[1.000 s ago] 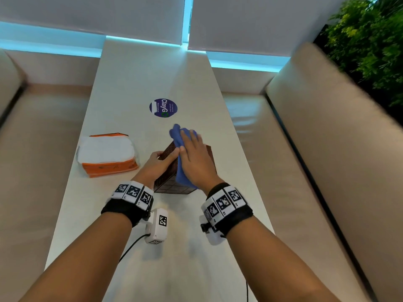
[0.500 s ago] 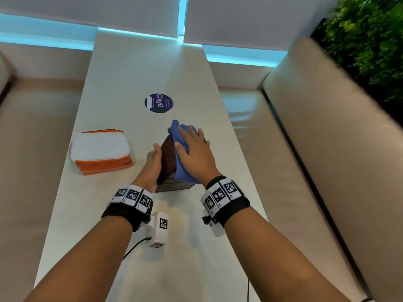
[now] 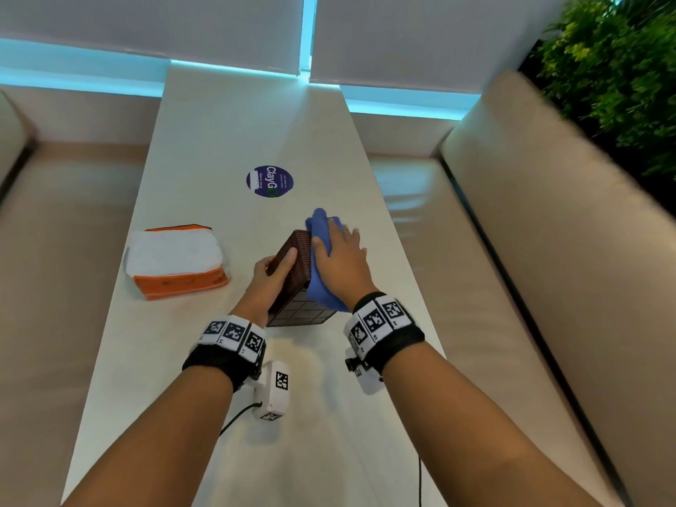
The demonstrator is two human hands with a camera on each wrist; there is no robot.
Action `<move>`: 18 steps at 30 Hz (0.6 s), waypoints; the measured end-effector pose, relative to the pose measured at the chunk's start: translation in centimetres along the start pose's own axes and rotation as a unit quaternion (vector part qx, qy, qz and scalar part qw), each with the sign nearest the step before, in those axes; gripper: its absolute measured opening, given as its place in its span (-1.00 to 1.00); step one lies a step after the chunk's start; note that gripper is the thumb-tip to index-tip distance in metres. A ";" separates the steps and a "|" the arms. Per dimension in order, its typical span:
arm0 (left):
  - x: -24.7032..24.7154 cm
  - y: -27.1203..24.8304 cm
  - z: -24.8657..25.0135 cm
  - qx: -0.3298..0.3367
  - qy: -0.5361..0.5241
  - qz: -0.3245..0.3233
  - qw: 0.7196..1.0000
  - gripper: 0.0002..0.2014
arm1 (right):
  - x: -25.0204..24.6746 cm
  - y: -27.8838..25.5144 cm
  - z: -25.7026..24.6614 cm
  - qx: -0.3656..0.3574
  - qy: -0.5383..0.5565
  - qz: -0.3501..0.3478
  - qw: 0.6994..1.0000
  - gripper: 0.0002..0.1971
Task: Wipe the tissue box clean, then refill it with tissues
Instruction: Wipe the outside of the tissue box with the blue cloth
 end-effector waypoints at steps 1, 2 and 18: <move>0.0 0.4 -0.4 -0.010 -0.007 -0.005 1.000 0.04 | 0.0 -0.1 0.2 0.026 -0.005 0.012 1.000 -0.42; 0.2 0.7 -0.6 -0.023 -0.018 -0.012 1.000 0.07 | 0.2 -0.2 0.0 0.035 -0.012 0.017 0.999 -0.42; 2.6 -1.7 2.2 -0.072 -0.034 -0.097 0.992 -0.58 | -1.2 -0.3 6.9 0.223 0.388 -0.103 0.888 -0.55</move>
Point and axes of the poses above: each hand's wrist, its own y-axis towards the middle knuckle, its own x-axis out of the palm, z = x × y, the point moved 10 cm from there along y, towards the middle knuckle, and after that the axes turned 12 degrees about x, right-handed, at the moved point
